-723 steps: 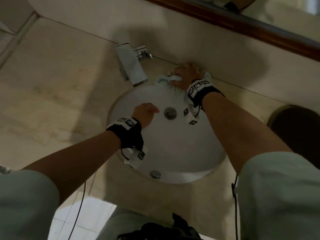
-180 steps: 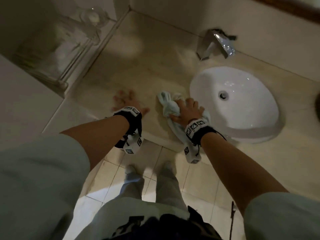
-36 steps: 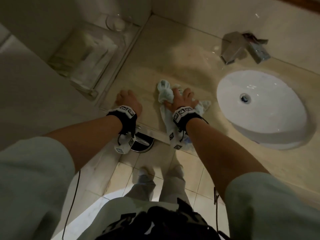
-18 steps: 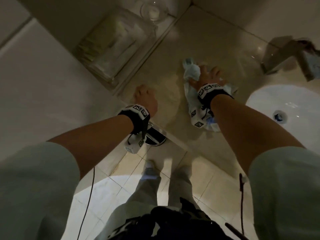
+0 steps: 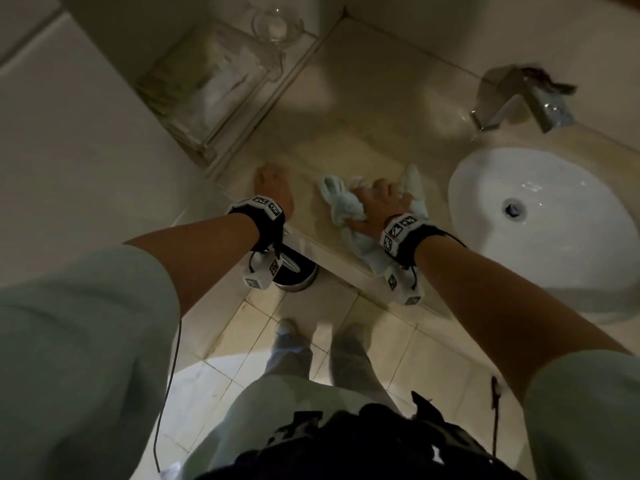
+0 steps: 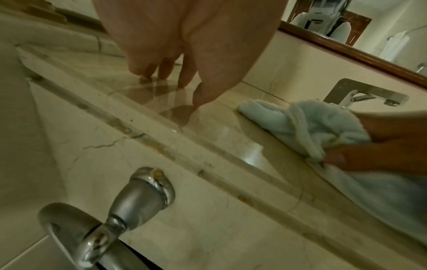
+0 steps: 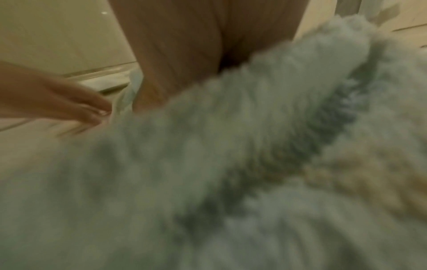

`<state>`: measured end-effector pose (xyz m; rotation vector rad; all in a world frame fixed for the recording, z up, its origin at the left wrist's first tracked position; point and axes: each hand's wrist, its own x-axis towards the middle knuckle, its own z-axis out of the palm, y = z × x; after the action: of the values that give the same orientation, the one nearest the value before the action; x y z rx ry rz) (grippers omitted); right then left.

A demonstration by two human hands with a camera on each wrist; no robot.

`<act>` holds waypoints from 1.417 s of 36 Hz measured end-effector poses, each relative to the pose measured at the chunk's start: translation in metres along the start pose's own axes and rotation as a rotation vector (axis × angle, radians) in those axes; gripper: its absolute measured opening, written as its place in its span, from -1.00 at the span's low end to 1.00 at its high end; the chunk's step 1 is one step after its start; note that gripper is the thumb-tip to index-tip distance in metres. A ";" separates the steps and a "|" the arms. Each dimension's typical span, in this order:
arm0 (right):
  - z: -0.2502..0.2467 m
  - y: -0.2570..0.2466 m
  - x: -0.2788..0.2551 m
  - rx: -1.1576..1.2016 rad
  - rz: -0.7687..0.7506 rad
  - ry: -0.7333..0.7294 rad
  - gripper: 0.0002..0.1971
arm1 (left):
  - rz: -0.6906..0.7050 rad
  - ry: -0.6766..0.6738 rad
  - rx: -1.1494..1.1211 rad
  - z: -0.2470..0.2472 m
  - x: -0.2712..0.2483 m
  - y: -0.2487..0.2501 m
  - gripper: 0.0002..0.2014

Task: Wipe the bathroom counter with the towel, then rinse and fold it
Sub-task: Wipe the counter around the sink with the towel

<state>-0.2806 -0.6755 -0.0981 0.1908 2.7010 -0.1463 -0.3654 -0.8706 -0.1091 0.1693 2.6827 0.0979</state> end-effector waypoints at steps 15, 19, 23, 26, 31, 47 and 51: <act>0.006 -0.027 -0.009 -0.133 -0.101 -0.012 -0.25 | -0.029 0.005 -0.164 0.001 0.008 -0.035 -0.42; -0.001 -0.057 0.012 -0.144 -0.164 -0.017 -0.27 | 0.025 0.045 -0.164 0.002 0.020 -0.050 -0.55; -0.010 -0.092 0.039 -0.146 -0.212 -0.041 -0.24 | 0.093 0.071 -0.177 0.008 0.039 -0.064 -0.70; -0.016 -0.115 0.058 -0.157 -0.254 -0.024 -0.21 | 0.067 0.077 -0.174 -0.013 0.012 -0.062 -0.55; -0.028 -0.154 0.086 -0.173 -0.315 0.008 -0.21 | 0.077 0.134 -0.231 -0.018 0.010 -0.073 -0.43; -0.039 -0.154 0.098 -0.032 -0.330 0.010 -0.29 | 0.056 0.187 -0.357 -0.025 0.007 -0.057 -0.41; -0.036 -0.116 0.094 0.048 -0.236 0.014 -0.32 | 0.141 0.130 -0.406 -0.021 0.002 -0.031 -0.42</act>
<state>-0.3976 -0.7749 -0.0970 -0.1145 2.7284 -0.2811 -0.3794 -0.9020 -0.0937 0.2290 2.7075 0.7115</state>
